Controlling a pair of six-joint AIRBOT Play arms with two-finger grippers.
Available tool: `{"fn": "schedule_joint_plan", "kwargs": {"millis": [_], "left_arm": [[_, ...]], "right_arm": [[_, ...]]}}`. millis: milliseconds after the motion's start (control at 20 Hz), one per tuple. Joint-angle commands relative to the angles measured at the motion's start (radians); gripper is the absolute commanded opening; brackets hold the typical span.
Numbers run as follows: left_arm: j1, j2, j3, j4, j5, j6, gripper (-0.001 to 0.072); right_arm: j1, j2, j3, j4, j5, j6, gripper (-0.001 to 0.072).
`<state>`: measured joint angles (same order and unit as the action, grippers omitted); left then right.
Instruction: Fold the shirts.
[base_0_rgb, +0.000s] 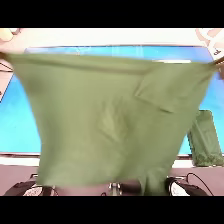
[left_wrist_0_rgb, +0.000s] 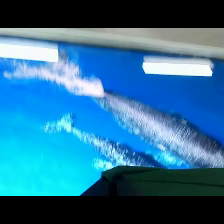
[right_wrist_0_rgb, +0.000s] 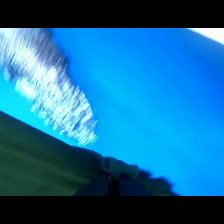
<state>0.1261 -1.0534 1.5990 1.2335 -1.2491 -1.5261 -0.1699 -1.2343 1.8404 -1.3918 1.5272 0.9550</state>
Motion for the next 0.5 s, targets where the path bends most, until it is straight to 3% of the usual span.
{"fn": "schedule_joint_plan", "kwargs": {"millis": [0, 200, 450], "left_arm": [[-0.009, -0.195, -0.190, 0.001, 0.071, 0.035, 0.0024], [-0.009, -0.475, -0.141, -0.002, 0.200, 0.035, 0.0024], [-0.007, -0.736, 0.103, -0.042, 0.285, 0.034, 0.0024]], "right_arm": [[0.088, -0.230, -0.160, -0.015, -0.106, 0.024, 0.0019], [0.155, -0.435, -0.163, 0.007, -0.466, 0.113, 0.0019], [0.154, -0.520, -0.163, 0.045, -0.842, 0.118, 0.0020]]}}
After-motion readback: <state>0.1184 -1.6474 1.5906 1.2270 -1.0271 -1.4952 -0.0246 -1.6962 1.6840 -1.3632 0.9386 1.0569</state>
